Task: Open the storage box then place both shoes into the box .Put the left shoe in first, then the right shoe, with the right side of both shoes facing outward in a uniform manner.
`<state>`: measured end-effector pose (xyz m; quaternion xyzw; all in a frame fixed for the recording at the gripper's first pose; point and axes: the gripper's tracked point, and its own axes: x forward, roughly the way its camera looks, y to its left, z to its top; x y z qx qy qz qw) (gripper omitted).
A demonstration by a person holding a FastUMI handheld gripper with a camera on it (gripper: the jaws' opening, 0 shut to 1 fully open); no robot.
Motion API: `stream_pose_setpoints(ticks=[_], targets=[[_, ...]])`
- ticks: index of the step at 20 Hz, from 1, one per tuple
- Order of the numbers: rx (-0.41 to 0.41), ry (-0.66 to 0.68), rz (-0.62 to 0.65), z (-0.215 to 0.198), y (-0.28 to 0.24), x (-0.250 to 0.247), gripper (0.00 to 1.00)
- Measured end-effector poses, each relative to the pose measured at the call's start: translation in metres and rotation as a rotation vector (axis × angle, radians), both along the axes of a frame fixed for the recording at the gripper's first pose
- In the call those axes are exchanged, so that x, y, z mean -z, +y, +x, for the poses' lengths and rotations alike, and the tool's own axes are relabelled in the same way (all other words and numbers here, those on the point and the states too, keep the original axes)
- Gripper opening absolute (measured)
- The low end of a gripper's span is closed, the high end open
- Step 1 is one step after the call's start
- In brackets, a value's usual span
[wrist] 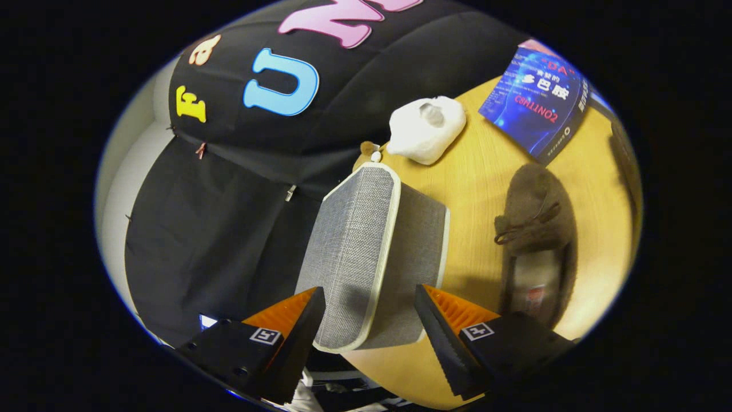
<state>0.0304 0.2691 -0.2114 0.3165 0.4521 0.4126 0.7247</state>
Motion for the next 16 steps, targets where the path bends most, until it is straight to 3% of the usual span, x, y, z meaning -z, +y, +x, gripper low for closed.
stream_pose_setpoints(ticks=[9, 12, 13, 16], targets=[[-0.038, 0.204, 0.168, -0.002, 0.037, 0.011, 0.96], [-0.042, 0.266, 0.219, -0.005, 0.043, 0.001, 0.77], [-0.039, 0.270, 0.212, -0.004, 0.041, 0.002, 0.77], [-0.034, 0.308, 0.252, -0.004, 0.034, -0.010, 0.56]])
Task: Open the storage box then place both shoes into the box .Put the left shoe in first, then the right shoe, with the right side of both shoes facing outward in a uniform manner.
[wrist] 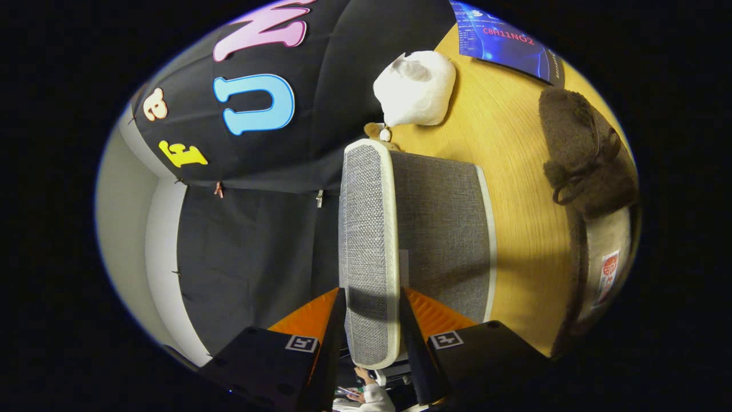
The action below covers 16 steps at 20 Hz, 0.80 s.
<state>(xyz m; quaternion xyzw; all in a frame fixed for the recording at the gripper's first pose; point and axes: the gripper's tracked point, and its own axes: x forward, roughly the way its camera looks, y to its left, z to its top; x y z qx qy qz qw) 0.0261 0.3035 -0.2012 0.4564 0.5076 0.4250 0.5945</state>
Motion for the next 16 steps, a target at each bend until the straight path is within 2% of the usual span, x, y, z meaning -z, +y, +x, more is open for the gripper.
stream_pose_setpoints(ticks=[1, 3, 7, 11, 12, 14, 15, 16], targets=[[0.018, 0.015, 0.012, 0.003, -0.003, -0.004, 0.55], [0.024, 0.025, 0.042, 0.003, -0.002, -0.012, 0.40], [0.029, 0.061, 0.141, 0.002, 0.005, -0.041, 0.40], [0.011, 0.019, 0.106, -0.003, 0.020, -0.045, 0.40], [0.032, 0.010, 0.076, 0.002, 0.022, -0.046, 0.40], [0.083, -0.004, 0.043, 0.014, 0.030, -0.049, 0.14], [0.108, -0.007, 0.043, 0.021, 0.022, -0.054, 0.14], [0.109, -0.019, 0.035, 0.019, 0.030, -0.058, 0.07]])
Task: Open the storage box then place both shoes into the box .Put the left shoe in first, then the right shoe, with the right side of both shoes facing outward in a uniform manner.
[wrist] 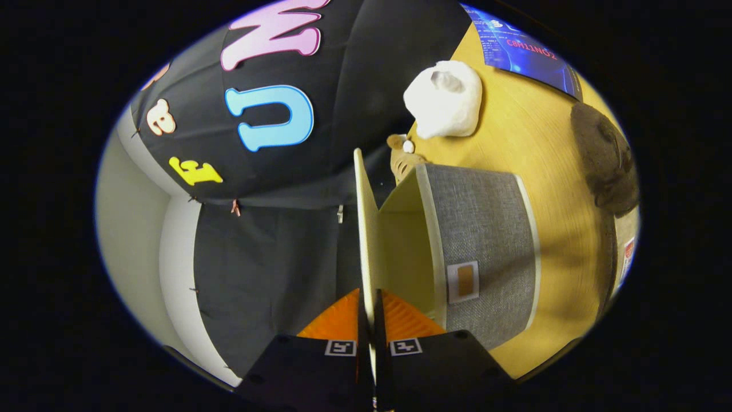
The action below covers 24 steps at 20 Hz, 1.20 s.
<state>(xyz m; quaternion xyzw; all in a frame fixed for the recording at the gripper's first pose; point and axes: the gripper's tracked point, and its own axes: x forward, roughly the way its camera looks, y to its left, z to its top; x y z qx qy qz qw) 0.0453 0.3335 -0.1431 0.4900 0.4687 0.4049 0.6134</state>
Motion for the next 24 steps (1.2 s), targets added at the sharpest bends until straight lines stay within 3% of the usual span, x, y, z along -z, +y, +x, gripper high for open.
stream_pose_setpoints(ticks=[7, 12, 18, 24], targets=[[-0.003, -0.051, -0.127, -0.004, 0.011, -0.025, 0.05], [-0.006, -0.183, -0.386, -0.001, 0.029, -0.046, 0.05], [-0.066, -0.326, -0.419, -0.018, 0.092, -0.105, 0.05], [-0.084, -0.301, -0.391, -0.034, 0.168, -0.119, 0.06]])
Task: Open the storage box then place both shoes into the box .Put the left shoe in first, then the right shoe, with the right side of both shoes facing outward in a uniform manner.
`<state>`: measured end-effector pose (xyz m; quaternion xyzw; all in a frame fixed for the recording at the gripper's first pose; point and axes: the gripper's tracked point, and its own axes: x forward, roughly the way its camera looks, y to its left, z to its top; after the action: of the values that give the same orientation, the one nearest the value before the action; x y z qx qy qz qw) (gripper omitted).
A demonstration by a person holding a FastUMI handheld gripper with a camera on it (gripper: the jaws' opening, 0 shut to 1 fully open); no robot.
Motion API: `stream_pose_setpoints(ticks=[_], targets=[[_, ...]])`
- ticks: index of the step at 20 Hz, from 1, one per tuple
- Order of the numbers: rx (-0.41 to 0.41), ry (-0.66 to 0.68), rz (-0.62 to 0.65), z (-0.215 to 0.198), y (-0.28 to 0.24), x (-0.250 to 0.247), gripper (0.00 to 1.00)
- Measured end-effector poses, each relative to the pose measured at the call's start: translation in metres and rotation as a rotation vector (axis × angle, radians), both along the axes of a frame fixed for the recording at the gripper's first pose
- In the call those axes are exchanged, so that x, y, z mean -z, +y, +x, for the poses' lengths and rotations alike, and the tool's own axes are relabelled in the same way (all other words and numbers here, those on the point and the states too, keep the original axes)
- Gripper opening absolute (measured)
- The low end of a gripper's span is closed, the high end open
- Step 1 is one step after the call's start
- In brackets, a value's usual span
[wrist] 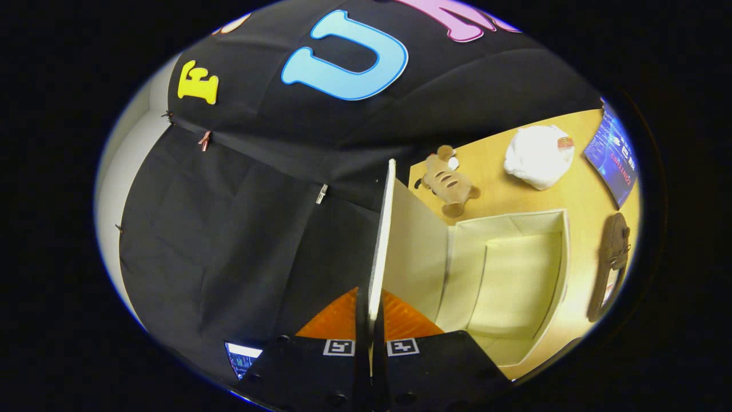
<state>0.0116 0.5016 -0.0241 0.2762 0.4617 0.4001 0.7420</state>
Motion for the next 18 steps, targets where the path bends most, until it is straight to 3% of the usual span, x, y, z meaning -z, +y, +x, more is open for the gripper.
stream_pose_setpoints(ticks=[6, 15, 18], targets=[[0.005, 0.004, -0.033, -0.016, 0.077, 0.010, 0.06], [0.055, 0.044, -0.181, -0.020, 0.160, 0.080, 0.06], [0.037, 0.050, -0.202, -0.025, 0.186, 0.107, 0.11]])
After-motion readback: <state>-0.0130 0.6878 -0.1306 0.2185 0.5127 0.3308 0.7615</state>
